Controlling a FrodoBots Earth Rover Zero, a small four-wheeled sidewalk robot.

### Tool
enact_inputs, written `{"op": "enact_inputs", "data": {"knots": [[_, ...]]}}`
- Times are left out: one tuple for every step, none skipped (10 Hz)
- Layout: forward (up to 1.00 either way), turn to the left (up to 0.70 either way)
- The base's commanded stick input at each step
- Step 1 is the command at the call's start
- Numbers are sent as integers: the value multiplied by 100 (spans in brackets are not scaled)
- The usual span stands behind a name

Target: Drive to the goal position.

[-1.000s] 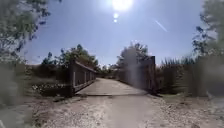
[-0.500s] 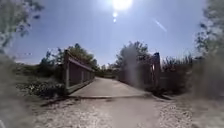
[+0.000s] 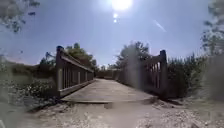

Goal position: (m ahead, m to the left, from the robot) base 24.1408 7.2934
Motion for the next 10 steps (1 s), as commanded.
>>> {"op": "enact_inputs", "data": {"knots": [[70, 0], [70, 0], [70, 0], [70, 0], [70, 0], [70, 0], [70, 0], [70, 0], [70, 0], [70, 0]]}}
